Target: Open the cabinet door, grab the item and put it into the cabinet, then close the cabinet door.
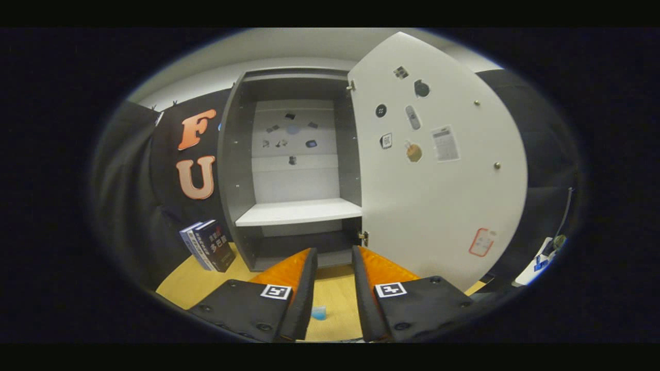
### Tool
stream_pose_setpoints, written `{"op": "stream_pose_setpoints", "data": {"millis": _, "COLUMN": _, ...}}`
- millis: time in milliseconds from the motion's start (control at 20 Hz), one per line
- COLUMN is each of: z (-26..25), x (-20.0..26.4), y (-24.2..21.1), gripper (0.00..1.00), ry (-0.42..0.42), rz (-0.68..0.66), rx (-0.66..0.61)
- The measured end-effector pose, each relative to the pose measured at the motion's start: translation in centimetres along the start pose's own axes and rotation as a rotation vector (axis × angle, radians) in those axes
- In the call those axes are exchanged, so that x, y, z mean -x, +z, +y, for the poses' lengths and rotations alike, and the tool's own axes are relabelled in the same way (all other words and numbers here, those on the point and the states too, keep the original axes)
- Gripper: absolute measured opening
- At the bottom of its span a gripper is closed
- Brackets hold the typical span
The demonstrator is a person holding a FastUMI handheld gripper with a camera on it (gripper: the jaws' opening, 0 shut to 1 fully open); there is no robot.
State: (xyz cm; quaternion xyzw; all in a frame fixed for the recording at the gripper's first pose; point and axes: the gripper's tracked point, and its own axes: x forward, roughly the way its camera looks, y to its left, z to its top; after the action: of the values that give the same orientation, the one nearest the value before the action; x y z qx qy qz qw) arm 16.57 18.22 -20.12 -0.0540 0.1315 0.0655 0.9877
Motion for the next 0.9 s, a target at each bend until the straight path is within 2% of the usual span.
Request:
{"op": "stream_pose_setpoints", "data": {"millis": 350, "z": 2.1, "x": -4.7, "y": -9.2, "gripper": 0.57, "ry": 0.054, "rz": 0.129, "rx": -0.017}}
{"op": "stream_pose_setpoints", "data": {"millis": 700, "z": 2.6, "x": -6.8, "y": -17.2, "gripper": 0.82, "ry": 0.091, "rz": 0.252, "rx": 0.009}}
{"op": "stream_pose_setpoints", "data": {"millis": 900, "z": 2.4, "x": -7.4, "y": -21.4, "gripper": 0.84, "ry": 0.099, "rz": 0.328, "rx": 0.013}}
